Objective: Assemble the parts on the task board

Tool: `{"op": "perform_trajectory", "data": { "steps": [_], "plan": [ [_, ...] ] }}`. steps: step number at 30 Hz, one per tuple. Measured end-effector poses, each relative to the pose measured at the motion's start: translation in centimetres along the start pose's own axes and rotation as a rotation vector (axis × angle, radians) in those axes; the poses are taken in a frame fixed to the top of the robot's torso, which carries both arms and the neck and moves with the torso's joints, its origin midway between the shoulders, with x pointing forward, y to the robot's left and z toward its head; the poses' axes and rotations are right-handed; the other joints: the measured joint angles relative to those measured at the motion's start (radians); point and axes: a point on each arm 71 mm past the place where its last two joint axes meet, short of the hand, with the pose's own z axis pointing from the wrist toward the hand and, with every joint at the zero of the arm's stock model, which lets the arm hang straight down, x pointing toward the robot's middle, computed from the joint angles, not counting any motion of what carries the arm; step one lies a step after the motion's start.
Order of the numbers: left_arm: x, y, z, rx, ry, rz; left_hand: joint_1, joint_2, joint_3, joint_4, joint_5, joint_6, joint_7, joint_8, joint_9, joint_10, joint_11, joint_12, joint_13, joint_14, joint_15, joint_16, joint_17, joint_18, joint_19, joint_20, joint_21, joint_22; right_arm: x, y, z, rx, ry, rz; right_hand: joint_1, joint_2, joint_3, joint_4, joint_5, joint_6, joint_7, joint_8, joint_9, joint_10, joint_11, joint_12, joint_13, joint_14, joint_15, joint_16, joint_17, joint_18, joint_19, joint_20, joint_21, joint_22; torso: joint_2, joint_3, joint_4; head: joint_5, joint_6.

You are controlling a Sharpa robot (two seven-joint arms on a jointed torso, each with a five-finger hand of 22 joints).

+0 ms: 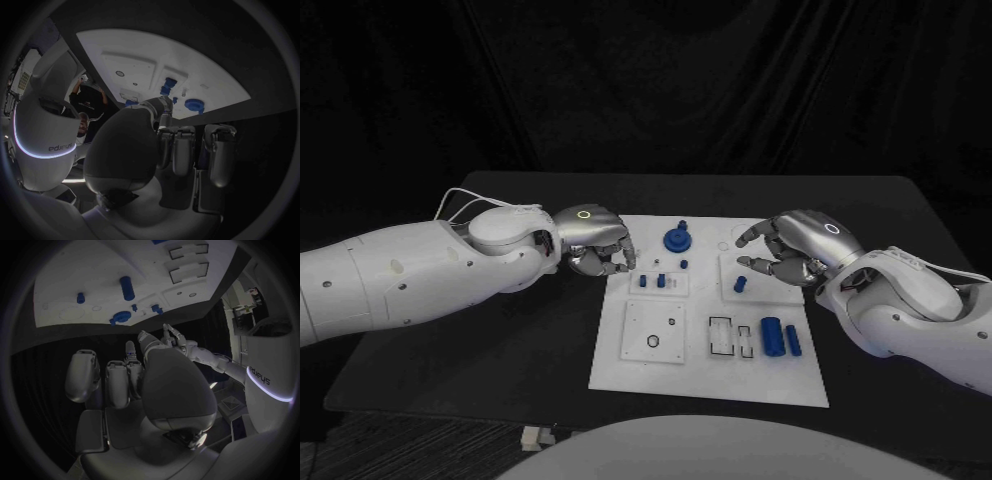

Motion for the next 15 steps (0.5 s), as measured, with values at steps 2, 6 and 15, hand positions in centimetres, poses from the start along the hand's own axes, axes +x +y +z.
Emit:
{"op": "perform_trajectory", "data": {
  "steps": [2, 6, 15],
  "plan": [
    [0.01, 0.08, 0.03, -0.002, 0.001, 0.001, 0.000, 0.000, 0.000, 0.000, 0.000, 0.000, 0.000, -0.003, 0.000, 0.000, 0.000, 0.000, 0.000, 0.000, 0.000, 0.000, 0.000, 0.000, -0.001, 0.001, 0.000, 0.000, 0.01, 0.00, 0.02, 0.000, 0.000, 0.000, 0.000, 0.000, 0.000, 0.000, 0.000, 0.000, 0.000, 0.000, 0.000, 0.000, 0.000, 0.000, 0.000, 0.000, 0.000, 0.000, 0.000, 0.000, 0.000, 0.000, 0.000, 0.000, 0.000, 0.0000, -0.0002, 0.002, 0.000],
    [0.00, 0.04, 0.28, -0.001, 0.001, 0.002, 0.000, 0.000, 0.010, -0.002, 0.000, -0.003, 0.003, -0.008, 0.000, 0.000, 0.000, 0.000, 0.000, 0.000, 0.000, 0.000, 0.000, 0.000, -0.001, 0.001, 0.000, 0.000, 0.02, 0.01, 0.03, 0.000, 0.000, 0.000, 0.000, 0.000, 0.000, 0.000, 0.000, 0.000, 0.000, 0.000, 0.000, 0.000, 0.000, 0.000, 0.000, 0.000, 0.000, 0.000, 0.000, 0.000, 0.000, 0.000, 0.000, 0.000, 0.000, -0.0001, -0.0012, 0.006, 0.000],
    [-0.04, -0.09, 0.87, 0.004, 0.001, 0.004, 0.000, 0.000, 0.012, -0.004, 0.000, -0.007, 0.000, -0.008, -0.001, 0.000, 0.000, 0.000, 0.000, 0.000, 0.000, 0.000, 0.000, 0.000, -0.001, 0.001, 0.000, 0.000, 0.06, 0.03, 0.09, -0.001, 0.001, 0.000, 0.000, 0.000, 0.000, 0.000, 0.000, 0.000, 0.000, 0.000, -0.002, 0.000, 0.000, -0.004, 0.001, 0.000, 0.000, 0.000, 0.000, 0.000, 0.000, 0.000, 0.000, 0.000, 0.000, -0.0001, -0.0011, 0.008, 0.000]
  ]
}}
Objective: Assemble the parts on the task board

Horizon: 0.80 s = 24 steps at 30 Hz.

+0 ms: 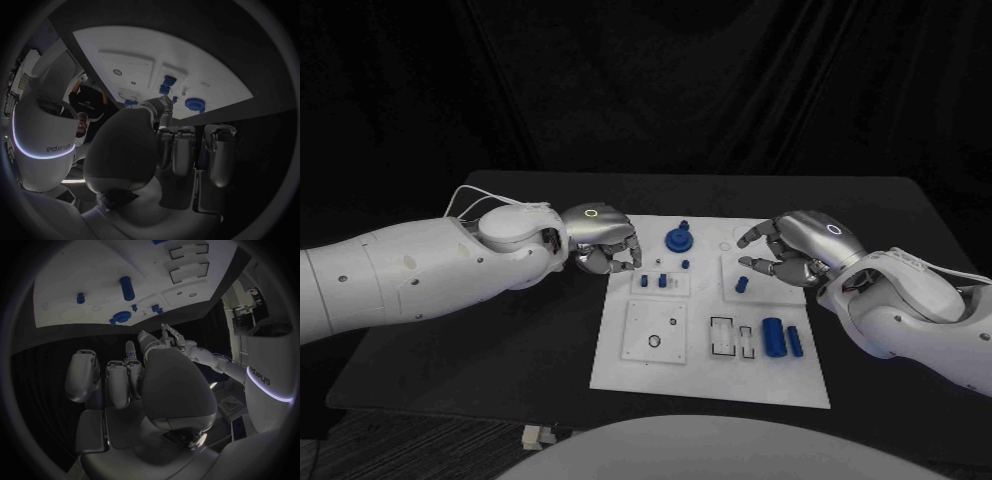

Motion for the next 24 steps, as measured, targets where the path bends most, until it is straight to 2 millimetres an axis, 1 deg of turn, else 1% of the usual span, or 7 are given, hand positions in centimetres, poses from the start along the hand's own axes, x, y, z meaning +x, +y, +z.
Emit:
{"op": "perform_trajectory", "data": {
  "steps": [11, 15, 17, 19, 21, 23, 24],
  "plan": [
    [-0.1, -0.2, 0.7, 0.005, -0.004, 0.004, -0.004, -0.004, 0.007, -0.007, 0.000, -0.009, 0.002, -0.006, -0.002, 0.000, 0.000, 0.000, 0.000, 0.000, 0.000, 0.000, 0.000, 0.000, 0.000, 0.000, -0.019, 0.000, 0.0, 0.0, 0.0, -0.001, 0.001, 0.000, 0.000, 0.000, 0.000, 0.000, 0.000, 0.000, 0.000, 0.000, 0.000, 0.000, 0.000, 0.000, -0.001, 0.000, 0.000, 0.000, 0.000, 0.000, 0.000, 0.000, 0.000, 0.000, 0.000, -0.0001, 0.0003, -0.001, 0.000],
    [-0.2, -0.3, 1.0, 0.010, -0.014, 0.008, -0.014, -0.011, 0.008, -0.008, -0.033, -0.016, 0.009, -0.006, -0.002, -0.002, 0.008, 0.000, 0.000, 0.000, 0.000, 0.000, 0.000, 0.000, 0.000, 0.000, -0.069, 0.000, 0.0, 0.0, 0.0, -0.001, 0.001, 0.000, 0.000, 0.000, 0.000, 0.000, 0.000, 0.000, 0.000, -0.001, 0.000, 0.000, 0.000, 0.000, -0.001, 0.000, 0.000, 0.000, 0.000, 0.000, 0.000, 0.000, 0.000, 0.000, 0.000, -0.0001, 0.0002, -0.001, 0.000],
    [-0.2, -0.4, 1.1, 0.009, -0.019, 0.009, -0.075, -0.010, -0.063, 0.031, -0.027, 0.022, 0.002, 0.018, 0.017, -0.002, 0.008, 0.000, 0.000, 0.000, 0.000, 0.000, 0.000, 0.000, 0.000, 0.000, -0.077, 0.000, 0.0, 0.0, 0.0, -0.001, 0.001, 0.000, 0.000, 0.000, 0.000, 0.000, 0.000, 0.000, 0.000, -0.004, 0.000, 0.000, 0.000, 0.000, -0.001, 0.000, 0.000, 0.000, 0.000, 0.000, 0.000, 0.000, 0.000, 0.000, 0.000, -0.0001, 0.0002, 0.000, 0.000],
    [-0.3, -0.4, 1.1, 0.005, -0.026, 0.010, -0.123, -0.004, -0.126, 0.070, -0.043, 0.054, 0.005, 0.045, 0.040, -0.002, 0.008, 0.000, 0.000, 0.000, 0.000, 0.000, 0.000, 0.000, 0.000, 0.000, -0.078, 0.000, 0.0, 0.0, 0.0, -0.001, 0.001, 0.000, 0.000, 0.000, 0.000, 0.000, 0.000, 0.000, 0.000, -0.004, 0.000, 0.000, 0.000, 0.000, -0.001, 0.000, 0.000, 0.000, 0.000, 0.000, 0.000, 0.000, 0.000, 0.000, 0.000, -0.0001, 0.0002, 0.000, 0.000],
    [-0.3, -0.5, 1.1, -0.007, -0.032, 0.010, -0.171, 0.015, -0.177, 0.114, -0.047, 0.096, -0.005, 0.089, 0.079, -0.002, 0.001, 0.000, 0.000, -0.002, -0.002, 0.000, 0.000, 0.000, 0.000, 0.000, -0.065, 0.000, 0.0, 0.0, 0.0, -0.001, 0.001, 0.000, 0.000, 0.000, 0.000, 0.000, 0.000, 0.000, 0.000, -0.004, 0.000, 0.000, 0.000, 0.000, -0.001, 0.000, 0.000, 0.000, 0.000, 0.000, 0.000, 0.000, 0.000, 0.000, 0.000, -0.0001, 0.0002, 0.000, 0.000],
    [-0.3, -0.4, 1.0, -0.026, -0.034, 0.008, -0.187, 0.029, -0.214, 0.139, -0.044, 0.108, -0.011, 0.129, 0.128, -0.002, -0.009, 0.000, 0.000, -0.003, -0.008, 0.000, 0.000, 0.000, 0.002, -0.006, -0.056, 0.000, 0.0, 0.0, 0.0, 0.000, 0.001, 0.000, 0.000, 0.000, 0.000, 0.000, 0.000, 0.000, 0.000, -0.004, -0.001, 0.000, 0.000, 0.000, -0.001, 0.000, 0.000, 0.000, 0.000, 0.000, 0.000, 0.000, 0.000, 0.000, 0.000, -0.0002, 0.0002, -0.001, 0.000],
    [-0.3, -0.4, 0.9, -0.045, -0.034, 0.006, -0.192, 0.032, -0.224, 0.147, -0.037, 0.107, -0.011, 0.140, 0.145, -0.002, -0.009, 0.000, 0.000, -0.002, -0.009, 0.000, 0.000, 0.000, 0.000, -0.008, -0.056, 0.000, 0.0, 0.0, 0.0, 0.000, 0.001, 0.000, 0.000, 0.000, 0.000, 0.000, 0.000, 0.000, 0.000, -0.004, -0.001, 0.000, 0.000, 0.000, -0.001, 0.000, 0.000, 0.000, 0.000, 0.000, 0.000, 0.000, 0.000, 0.000, 0.000, -0.0002, 0.0002, -0.001, 0.000]
  ]
}}
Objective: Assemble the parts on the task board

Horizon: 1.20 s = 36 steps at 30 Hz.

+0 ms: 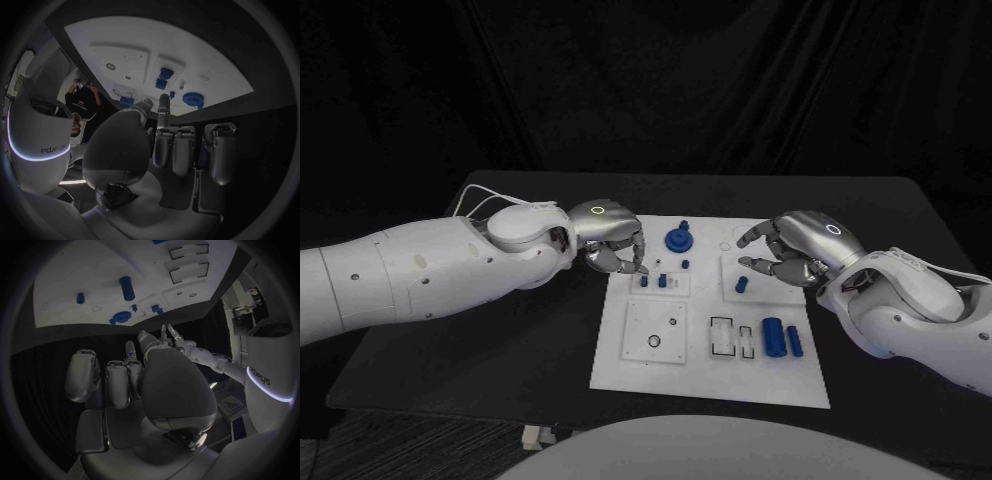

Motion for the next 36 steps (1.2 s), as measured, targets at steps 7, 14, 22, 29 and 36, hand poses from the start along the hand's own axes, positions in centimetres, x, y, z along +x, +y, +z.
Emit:
{"op": "perform_trajectory", "data": {
  "steps": [7, 14, 22, 29, 36],
  "plan": [
    [0.2, 0.3, 0.1, -0.122, 0.038, -0.010, -0.098, 0.057, -0.119, 0.016, 0.033, -0.058, -0.029, 0.159, 0.279, 0.001, -0.020, 0.000, 0.000, 0.000, -0.018, 0.000, 0.000, 0.000, -0.002, -0.023, 0.016, 0.000, 0.0, 0.0, 0.0, 0.000, 0.000, 0.000, 0.000, 0.000, 0.000, 0.000, 0.000, 0.000, 0.000, 0.000, 0.000, 0.000, 0.000, 0.000, 0.000, 0.000, 0.000, 0.000, 0.000, 0.000, 0.000, 0.000, 0.000, 0.000, 0.000, -0.0001, 0.0000, 0.003, 0.000],
    [0.5, -0.1, 1.0, -0.207, 0.093, -0.013, -0.121, 0.080, -0.153, 0.015, 0.008, -0.077, -0.040, 0.233, 0.442, -0.001, -0.030, 0.000, 0.000, 0.001, -0.024, 0.000, 0.000, 0.000, -0.002, -0.030, 0.021, 0.000, 0.0, 0.1, 0.1, -0.003, 0.000, 0.001, 0.000, 0.000, 0.000, 0.000, 0.004, 0.000, 0.000, 0.000, 0.000, 0.000, 0.000, 0.000, 0.000, 0.000, 0.000, 0.000, 0.000, 0.000, 0.000, 0.000, 0.000, 0.000, 0.000, -0.0001, 0.0000, 0.007, 0.000],
    [1.0, -0.1, 1.7, -0.284, 0.163, -0.029, -0.083, 0.085, -0.143, 0.005, 0.065, -0.086, -0.049, 0.237, 0.495, -0.002, -0.038, 0.000, 0.000, -0.002, -0.027, 0.000, 0.000, 0.000, 0.002, -0.034, 0.021, 0.000, 0.1, 0.2, 0.1, -0.004, 0.001, 0.002, 0.000, 0.000, 0.003, 0.003, 0.011, 0.000, 0.000, 0.000, -0.001, 0.000, 0.000, 0.000, 0.001, 0.000, 0.000, 0.000, 0.000, 0.000, 0.000, 0.000, 0.000, 0.000, 0.001, 0.0000, 0.0006, 0.006, 0.000],
    [1.4, 0.0, 1.9, -0.329, 0.211, -0.094, -0.061, 0.079, -0.139, 0.001, 0.086, -0.090, -0.046, 0.210, 0.496, -0.003, -0.038, 0.000, 0.000, -0.002, -0.027, 0.000, 0.000, 0.000, -0.002, -0.038, 0.019, 0.000, 0.1, 0.1, 0.1, -0.004, 0.001, 0.002, 0.000, 0.000, 0.003, 0.003, 0.012, 0.000, 0.000, 0.000, -0.001, 0.000, 0.000, 0.000, 0.001, 0.000, 0.000, 0.000, 0.000, 0.000, 0.000, 0.000, 0.000, 0.000, 0.001, 0.0000, 0.0002, 0.003, 0.000],
    [1.7, -0.2, 2.3, -0.343, 0.238, -0.146, -0.039, 0.076, -0.133, -0.005, 0.127, -0.102, -0.041, 0.169, 0.492, -0.003, -0.038, 0.000, 0.000, -0.002, -0.027, 0.000, 0.000, 0.000, -0.002, -0.037, 0.003, 0.000, 0.1, 0.1, 0.1, -0.004, 0.002, 0.001, 0.000, 0.000, 0.003, 0.003, 0.019, 0.000, 0.000, 0.000, -0.002, 0.000, 0.000, 0.000, 0.000, 0.000, 0.000, 0.000, 0.000, 0.000, 0.000, 0.000, 0.000, 0.001, 0.000, 0.0000, -0.0002, 0.001, 0.000]
  ]
}}
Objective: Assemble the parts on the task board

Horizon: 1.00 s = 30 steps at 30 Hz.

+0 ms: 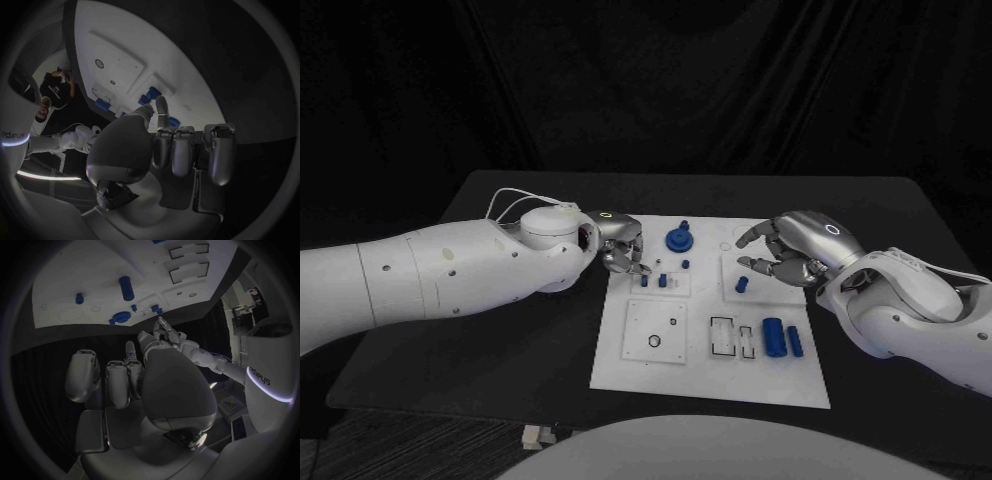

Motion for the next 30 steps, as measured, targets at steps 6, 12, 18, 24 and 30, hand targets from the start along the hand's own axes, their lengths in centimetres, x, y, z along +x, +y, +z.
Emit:
{"op": "perform_trajectory", "data": {
  "steps": [6, 12, 18, 24, 30],
  "plan": [
    [0.06, -0.04, 0.16, -0.003, 0.012, -0.021, 0.001, -0.001, 0.001, -0.001, 0.007, -0.004, 0.004, -0.011, -0.001, 0.000, 0.000, 0.000, 0.000, 0.000, 0.000, 0.000, 0.000, 0.000, 0.000, 0.000, -0.005, 0.000, 0.06, 0.05, 0.09, -0.002, 0.001, 0.000, 0.001, 0.001, 0.000, 0.000, 0.004, 0.000, 0.000, -0.001, 0.000, 0.000, 0.000, 0.000, 0.000, 0.000, 0.000, 0.000, 0.000, 0.000, 0.000, 0.000, 0.000, 0.000, 0.000, 0.0001, 0.0001, 0.002, 0.000],
    [0.08, 0.00, 0.15, -0.004, 0.014, -0.034, 0.001, -0.001, 0.000, 0.006, 0.005, -0.004, 0.004, -0.021, -0.002, 0.000, 0.000, 0.000, 0.000, 0.000, 0.000, 0.000, 0.000, 0.000, 0.000, 0.000, -0.018, 0.000, 0.11, 0.06, 0.16, -0.002, 0.002, -0.001, 0.005, 0.005, 0.000, 0.000, 0.008, 0.000, 0.000, -0.004, -0.001, 0.000, 0.000, 0.000, 0.001, 0.000, 0.000, 0.000, 0.000, 0.000, 0.000, 0.000, 0.000, 0.000, -0.001, 0.0002, 0.0000, 0.007, 0.000],
    [0.12, 0.00, 0.13, -0.004, 0.018, -0.050, 0.001, -0.001, 0.000, 0.006, 0.007, -0.004, 0.004, -0.029, -0.002, 0.000, 0.000, 0.000, 0.000, 0.000, 0.000, 0.000, 0.001, 0.000, 0.000, 0.000, -0.021, 0.000, 0.15, 0.10, 0.22, -0.004, 0.004, -0.001, 0.006, 0.006, 0.003, -0.003, 0.014, 0.000, 0.000, -0.004, -0.001, 0.000, 0.000, 0.000, 0.001, 0.000, 0.000, -0.004, 0.000, 0.000, 0.000, 0.000, 0.000, 0.000, 0.000, 0.0002, 0.0001, 0.009, 0.000],
    [0.21, 0.02, 0.17, -0.011, 0.032, -0.066, 0.006, 0.004, 0.000, 0.006, 0.014, -0.004, 0.004, -0.034, -0.002, 0.000, 0.000, 0.000, 0.000, 0.000, 0.000, 0.000, 0.001, 0.000, 0.000, 0.000, -0.025, 0.000, 0.16, 0.09, 0.22, -0.003, 0.005, -0.002, 0.006, 0.006, 0.003, -0.003, 0.016, 0.000, 0.000, -0.004, -0.002, 0.000, 0.000, 0.000, 0.001, 0.000, 0.000, -0.004, 0.000, 0.000, 0.000, 0.000, -0.004, 0.000, 0.000, 0.0001, 0.0008, 0.010, 0.000],
    [0.43, -0.02, 0.34, -0.018, 0.047, -0.077, 0.000, 0.003, -0.007, 0.013, -0.017, 0.000, 0.007, -0.047, 0.002, 0.000, 0.000, 0.000, 0.000, 0.000, 0.000, 0.000, 0.001, 0.000, 0.000, 0.000, -0.030, 0.000, 0.15, 0.03, 0.18, -0.002, 0.007, -0.003, 0.006, 0.006, 0.006, -0.006, 0.020, 0.000, 0.000, -0.004, -0.002, 0.000, 0.000, 0.000, 0.000, 0.000, 0.000, -0.004, 0.000, 0.000, 0.000, 0.000, -0.004, 0.000, 0.000, 0.0001, 0.0009, 0.010, 0.000]
  ]
}}
